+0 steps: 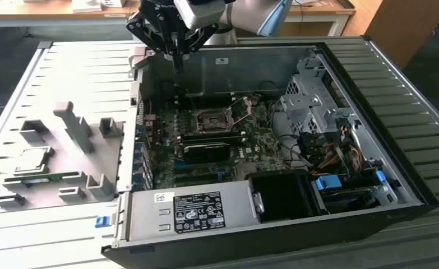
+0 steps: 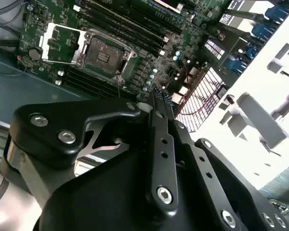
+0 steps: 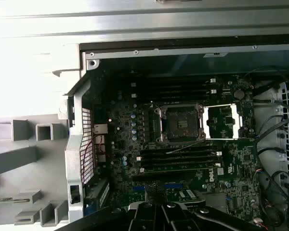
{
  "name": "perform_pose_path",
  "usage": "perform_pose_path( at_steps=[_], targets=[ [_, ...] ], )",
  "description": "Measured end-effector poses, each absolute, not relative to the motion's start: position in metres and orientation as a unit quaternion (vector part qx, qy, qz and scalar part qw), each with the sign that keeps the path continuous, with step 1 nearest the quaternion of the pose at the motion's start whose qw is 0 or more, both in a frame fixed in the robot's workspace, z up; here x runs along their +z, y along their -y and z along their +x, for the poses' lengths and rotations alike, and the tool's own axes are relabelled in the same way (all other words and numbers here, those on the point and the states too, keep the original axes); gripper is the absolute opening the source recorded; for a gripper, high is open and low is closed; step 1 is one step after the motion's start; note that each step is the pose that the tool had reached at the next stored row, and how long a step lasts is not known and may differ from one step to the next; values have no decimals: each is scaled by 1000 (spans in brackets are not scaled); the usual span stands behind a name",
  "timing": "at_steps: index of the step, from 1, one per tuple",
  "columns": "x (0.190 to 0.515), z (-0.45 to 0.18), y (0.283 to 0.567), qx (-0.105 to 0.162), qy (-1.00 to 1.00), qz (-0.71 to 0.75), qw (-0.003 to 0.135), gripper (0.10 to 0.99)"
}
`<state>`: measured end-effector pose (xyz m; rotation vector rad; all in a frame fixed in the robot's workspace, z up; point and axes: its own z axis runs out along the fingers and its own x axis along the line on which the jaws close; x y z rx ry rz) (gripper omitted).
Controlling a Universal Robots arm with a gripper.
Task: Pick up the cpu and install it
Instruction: 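Reach for the cpu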
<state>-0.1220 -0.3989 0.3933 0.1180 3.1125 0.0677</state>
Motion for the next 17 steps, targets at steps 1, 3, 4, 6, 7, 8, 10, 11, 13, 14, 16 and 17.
perform_pose_path(
  at_steps=[1, 3, 4, 6, 7, 8, 10, 11, 13, 14, 16, 17],
  targets=[
    [393, -122, 399, 22, -999, 38, 13, 106],
    [393, -122, 399, 22, -999, 38, 13, 106],
    [393, -122, 399, 22, -999, 38, 13, 106],
    [393, -123, 399, 22, -999, 38, 13, 106],
    [393, -124, 399, 22, -999, 38, 13, 106],
    [393, -124, 399, 22, -999, 38, 13, 106],
    [393, -126, 399, 22, -999, 38, 13, 106],
    [393, -128, 399, 22, -999, 38, 13, 106],
    [393, -130, 399, 22, -999, 38, 13, 106],
    [393, -132, 399, 22, -999, 38, 13, 106],
    [393, -134, 399, 22, -999, 38, 13, 106],
    [393, -136, 399, 22, -999, 38, 13, 106]
  ],
)
